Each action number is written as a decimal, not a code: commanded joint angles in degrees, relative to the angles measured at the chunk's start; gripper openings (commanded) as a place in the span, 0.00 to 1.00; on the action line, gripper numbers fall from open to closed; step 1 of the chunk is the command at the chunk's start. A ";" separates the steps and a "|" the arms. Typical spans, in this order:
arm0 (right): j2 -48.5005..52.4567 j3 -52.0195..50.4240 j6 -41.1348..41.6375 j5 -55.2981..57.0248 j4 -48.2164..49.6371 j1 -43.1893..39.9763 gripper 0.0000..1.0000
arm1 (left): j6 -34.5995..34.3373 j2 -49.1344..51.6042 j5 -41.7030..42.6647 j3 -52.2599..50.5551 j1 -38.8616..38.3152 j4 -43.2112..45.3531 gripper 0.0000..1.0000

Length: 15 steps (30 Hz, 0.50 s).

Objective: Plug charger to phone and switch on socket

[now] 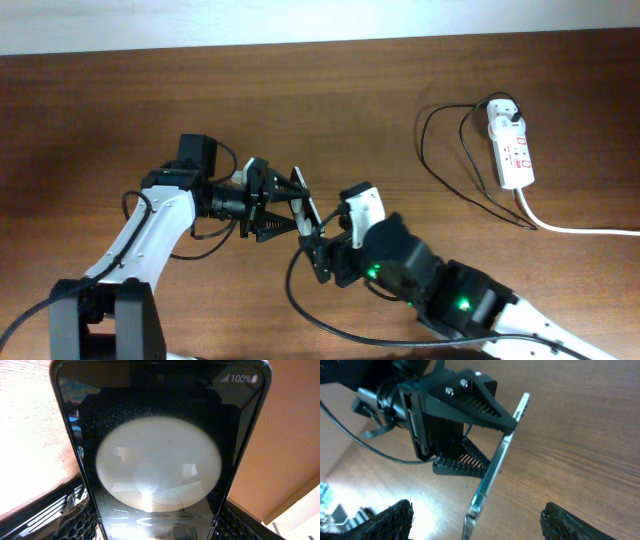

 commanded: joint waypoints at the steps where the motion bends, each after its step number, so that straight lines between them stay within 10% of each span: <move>1: 4.46 1.31 4.90 7.10 1.27 2.19 0.84 | 1.31 -0.24 2.60 0.11 0.20 0.13 0.72; 15: 11.74 1.29 7.08 4.81 8.70 2.21 0.50 | 1.31 -0.24 2.56 0.11 0.20 0.13 0.73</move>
